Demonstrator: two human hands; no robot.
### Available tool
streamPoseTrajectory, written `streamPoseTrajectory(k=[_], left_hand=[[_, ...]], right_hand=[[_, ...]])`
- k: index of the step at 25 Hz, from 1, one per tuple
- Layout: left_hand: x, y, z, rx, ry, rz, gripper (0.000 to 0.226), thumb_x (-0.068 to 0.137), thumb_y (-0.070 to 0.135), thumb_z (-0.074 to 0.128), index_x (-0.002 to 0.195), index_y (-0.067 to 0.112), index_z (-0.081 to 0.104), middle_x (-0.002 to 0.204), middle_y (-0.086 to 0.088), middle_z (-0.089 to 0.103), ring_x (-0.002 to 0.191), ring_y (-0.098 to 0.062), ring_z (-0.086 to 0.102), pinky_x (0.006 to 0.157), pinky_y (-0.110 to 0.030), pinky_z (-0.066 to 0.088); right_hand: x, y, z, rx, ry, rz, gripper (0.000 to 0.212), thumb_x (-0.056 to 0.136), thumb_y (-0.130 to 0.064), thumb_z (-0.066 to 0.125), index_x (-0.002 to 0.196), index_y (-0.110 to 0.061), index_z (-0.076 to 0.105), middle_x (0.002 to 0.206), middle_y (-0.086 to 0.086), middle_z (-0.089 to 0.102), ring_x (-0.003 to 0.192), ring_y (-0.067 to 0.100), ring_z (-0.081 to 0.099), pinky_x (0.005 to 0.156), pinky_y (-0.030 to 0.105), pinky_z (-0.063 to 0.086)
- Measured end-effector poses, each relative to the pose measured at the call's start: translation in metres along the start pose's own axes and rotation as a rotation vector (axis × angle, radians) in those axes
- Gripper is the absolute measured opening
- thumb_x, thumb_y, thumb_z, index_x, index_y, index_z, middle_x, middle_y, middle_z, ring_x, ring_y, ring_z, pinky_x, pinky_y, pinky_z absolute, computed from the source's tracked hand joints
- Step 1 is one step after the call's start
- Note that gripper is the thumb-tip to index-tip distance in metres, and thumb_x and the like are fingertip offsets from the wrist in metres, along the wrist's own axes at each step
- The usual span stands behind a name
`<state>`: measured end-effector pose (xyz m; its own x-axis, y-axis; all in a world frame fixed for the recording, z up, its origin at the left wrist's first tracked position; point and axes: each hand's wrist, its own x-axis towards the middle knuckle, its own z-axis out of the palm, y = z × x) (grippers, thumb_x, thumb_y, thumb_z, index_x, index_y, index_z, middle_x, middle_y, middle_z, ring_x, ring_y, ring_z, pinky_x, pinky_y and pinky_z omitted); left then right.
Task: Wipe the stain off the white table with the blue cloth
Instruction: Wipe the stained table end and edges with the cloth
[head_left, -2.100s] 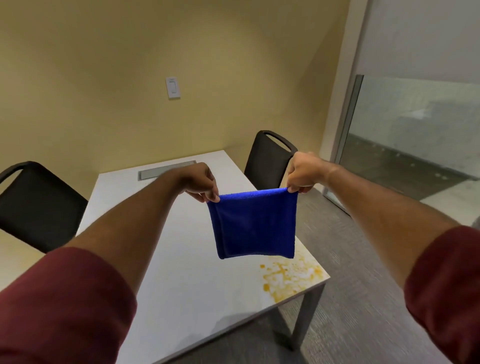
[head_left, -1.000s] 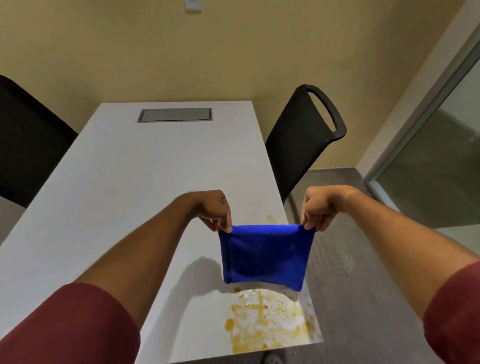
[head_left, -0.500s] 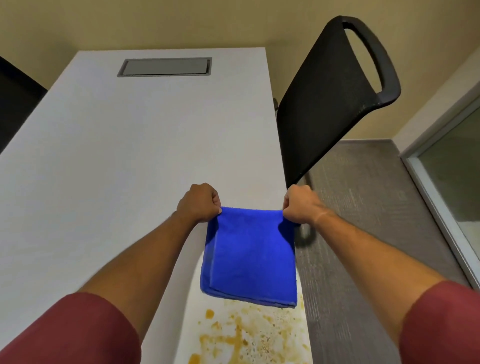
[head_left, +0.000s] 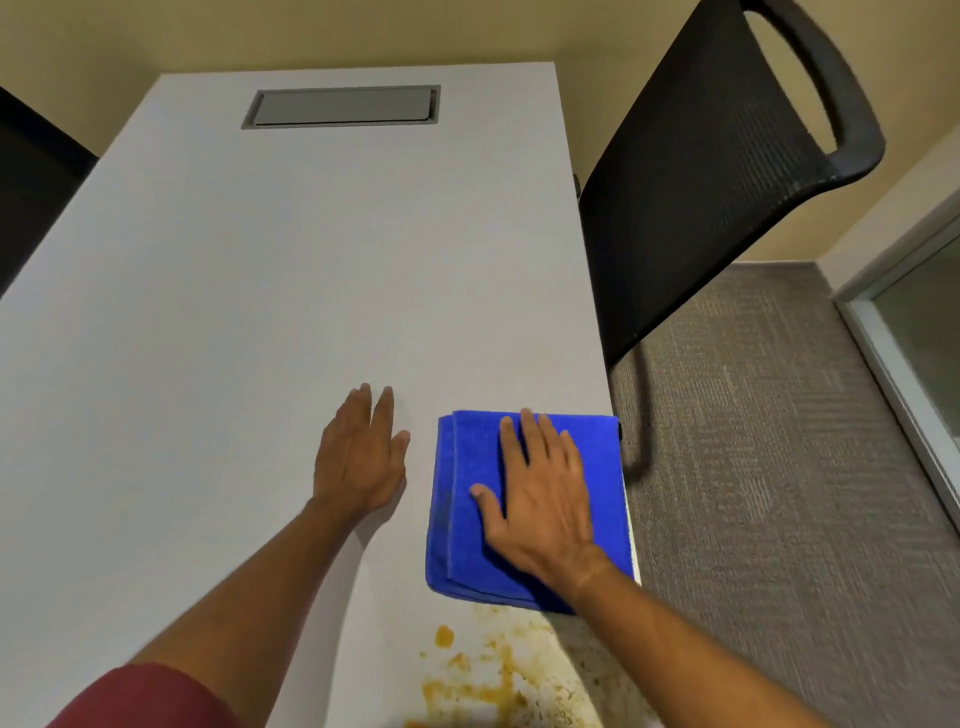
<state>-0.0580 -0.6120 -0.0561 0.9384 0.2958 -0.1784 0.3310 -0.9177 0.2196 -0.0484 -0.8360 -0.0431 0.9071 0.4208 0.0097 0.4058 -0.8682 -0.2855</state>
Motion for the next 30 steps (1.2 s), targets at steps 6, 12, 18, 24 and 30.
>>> streamPoseTrajectory(k=[6,12,18,24,30], left_hand=[[-0.007,-0.032,0.028,0.036,0.079,0.085,0.07,0.097,0.057,0.01,0.157,0.021,0.006,0.166,-0.003,0.001,0.152,-0.019,-0.002,0.122,-0.036,-0.001],[-0.007,-0.033,0.032,0.039,0.135,0.091,0.068,0.098,0.055,0.015,0.157,0.02,0.016,0.165,-0.006,0.012,0.153,-0.022,0.007,0.122,-0.038,0.006],[-0.004,-0.034,0.035,0.077,0.158,0.096,0.064,0.1,0.049,0.021,0.156,0.018,0.02,0.164,-0.009,0.016,0.152,-0.025,0.012,0.121,-0.038,0.007],[-0.007,-0.034,0.03,0.042,0.109,0.142,0.061,0.1,0.041,0.017,0.156,0.016,0.014,0.165,-0.01,0.009,0.153,-0.025,0.003,0.121,-0.037,0.001],[-0.013,-0.036,0.027,0.044,0.076,0.142,0.062,0.101,0.044,0.012,0.156,0.018,0.004,0.166,-0.006,-0.002,0.152,-0.02,-0.006,0.122,-0.035,-0.004]], right_hand=[[0.006,0.012,0.035,-0.114,-0.017,0.187,0.08,0.096,-0.062,0.023,0.156,-0.01,0.016,0.165,0.017,0.01,0.153,0.035,0.004,0.122,0.058,0.007],[0.028,0.03,0.032,-0.139,-0.017,0.31,0.084,0.094,-0.065,0.018,0.156,-0.01,0.011,0.165,0.017,0.007,0.153,0.035,0.002,0.122,0.057,0.006],[0.043,0.016,0.034,-0.169,-0.115,0.084,0.081,0.094,-0.063,0.014,0.157,-0.012,0.008,0.166,0.015,0.005,0.153,0.031,-0.001,0.124,0.051,0.005],[0.007,-0.015,0.044,-0.124,-0.187,-0.213,0.073,0.098,-0.057,0.021,0.157,-0.015,0.014,0.166,0.011,0.009,0.154,0.027,0.002,0.124,0.049,0.006],[-0.056,0.008,0.039,-0.112,-0.182,-0.139,0.073,0.099,-0.059,0.021,0.157,-0.016,0.014,0.166,0.009,0.006,0.154,0.024,0.0,0.123,0.047,0.005]])
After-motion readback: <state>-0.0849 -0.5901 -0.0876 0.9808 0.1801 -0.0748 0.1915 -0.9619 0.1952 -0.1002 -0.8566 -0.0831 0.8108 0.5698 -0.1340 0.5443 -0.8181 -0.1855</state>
